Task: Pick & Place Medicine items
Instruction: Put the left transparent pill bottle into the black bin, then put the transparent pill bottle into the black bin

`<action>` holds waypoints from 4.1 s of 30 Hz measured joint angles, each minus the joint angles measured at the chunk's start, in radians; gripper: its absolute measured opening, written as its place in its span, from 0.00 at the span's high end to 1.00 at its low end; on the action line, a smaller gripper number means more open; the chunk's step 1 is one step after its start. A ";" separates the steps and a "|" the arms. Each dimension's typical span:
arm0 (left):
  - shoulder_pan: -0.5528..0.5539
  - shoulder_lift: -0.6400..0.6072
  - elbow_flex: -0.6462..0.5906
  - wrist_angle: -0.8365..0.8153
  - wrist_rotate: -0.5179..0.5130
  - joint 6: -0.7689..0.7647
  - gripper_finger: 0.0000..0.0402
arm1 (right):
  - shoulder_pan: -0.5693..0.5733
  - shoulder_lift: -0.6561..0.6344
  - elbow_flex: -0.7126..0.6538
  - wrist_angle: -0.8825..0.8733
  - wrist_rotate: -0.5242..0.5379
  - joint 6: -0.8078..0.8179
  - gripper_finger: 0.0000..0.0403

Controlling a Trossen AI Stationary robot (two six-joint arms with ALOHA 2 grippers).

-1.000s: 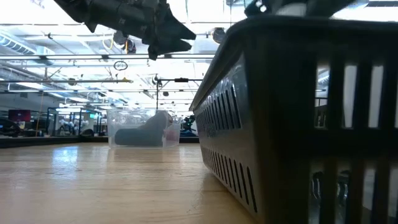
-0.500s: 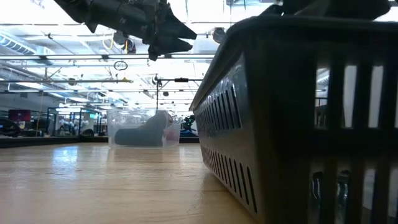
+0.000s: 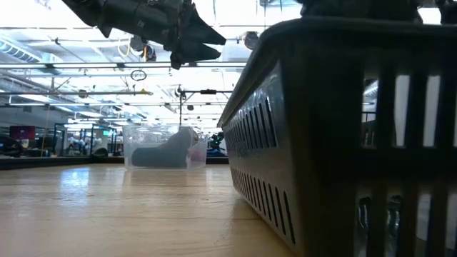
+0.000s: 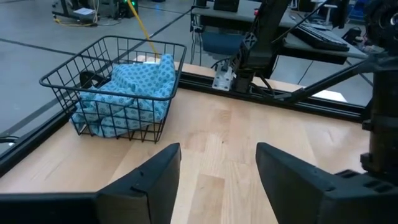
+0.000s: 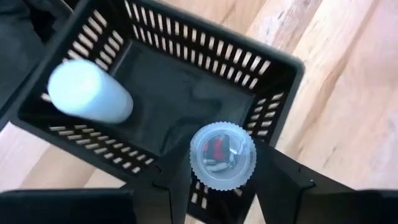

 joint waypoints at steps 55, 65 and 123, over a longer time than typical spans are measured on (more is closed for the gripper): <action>0.110 0.000 0.001 -0.182 -0.137 -0.062 0.51 | -0.029 -0.305 -0.080 -0.062 0.110 0.182 0.57; 0.385 0.000 0.058 -0.402 -0.182 -0.116 0.22 | -0.089 -0.523 -0.326 0.158 0.371 0.153 0.59; 0.650 0.367 0.080 -0.336 -0.160 -0.166 0.64 | -0.239 -0.776 -0.688 0.651 0.373 0.007 0.60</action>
